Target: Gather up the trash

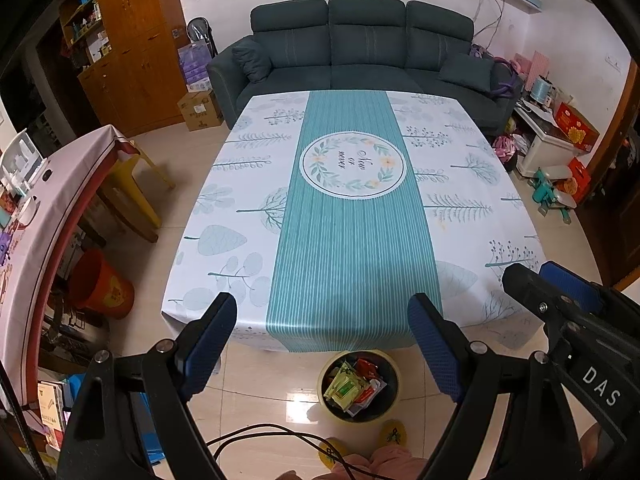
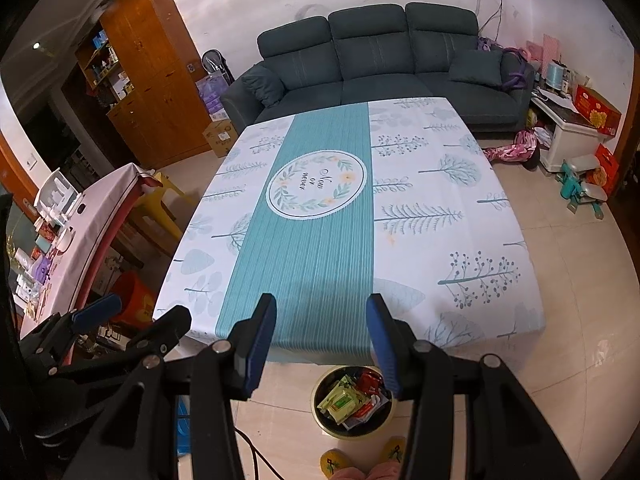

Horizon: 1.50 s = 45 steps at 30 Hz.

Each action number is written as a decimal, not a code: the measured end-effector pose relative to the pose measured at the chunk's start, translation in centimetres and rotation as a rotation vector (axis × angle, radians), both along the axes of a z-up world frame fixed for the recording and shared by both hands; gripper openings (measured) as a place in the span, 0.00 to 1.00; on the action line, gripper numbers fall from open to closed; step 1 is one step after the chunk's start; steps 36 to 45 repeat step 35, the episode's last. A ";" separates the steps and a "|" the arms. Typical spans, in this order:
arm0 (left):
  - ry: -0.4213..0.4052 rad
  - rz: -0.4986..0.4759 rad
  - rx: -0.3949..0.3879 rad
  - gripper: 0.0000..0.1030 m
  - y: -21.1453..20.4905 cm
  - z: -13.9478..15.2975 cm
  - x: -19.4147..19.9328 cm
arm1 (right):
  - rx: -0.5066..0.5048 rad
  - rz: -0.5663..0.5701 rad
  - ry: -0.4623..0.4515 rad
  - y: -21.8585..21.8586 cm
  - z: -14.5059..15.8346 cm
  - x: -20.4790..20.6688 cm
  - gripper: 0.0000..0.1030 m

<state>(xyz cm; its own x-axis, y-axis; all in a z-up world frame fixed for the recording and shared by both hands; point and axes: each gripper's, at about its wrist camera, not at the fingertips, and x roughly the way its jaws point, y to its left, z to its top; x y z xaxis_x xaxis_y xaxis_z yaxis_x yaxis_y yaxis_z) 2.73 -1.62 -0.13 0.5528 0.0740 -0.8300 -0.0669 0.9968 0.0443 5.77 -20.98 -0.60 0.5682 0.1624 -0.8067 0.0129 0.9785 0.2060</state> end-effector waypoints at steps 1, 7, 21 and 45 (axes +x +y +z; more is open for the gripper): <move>0.000 -0.002 -0.002 0.83 0.0 0.0 0.0 | 0.000 -0.002 0.002 0.0 -0.1 0.0 0.46; 0.007 -0.006 -0.007 0.83 0.1 -0.2 0.0 | 0.005 -0.011 0.005 -0.2 -0.2 0.0 0.46; -0.001 -0.030 -0.003 0.83 0.1 -0.3 0.2 | 0.005 -0.021 0.016 -0.1 -0.7 0.3 0.46; 0.012 -0.026 -0.005 0.83 0.8 -0.4 0.6 | 0.002 -0.024 0.016 0.2 -0.7 0.5 0.46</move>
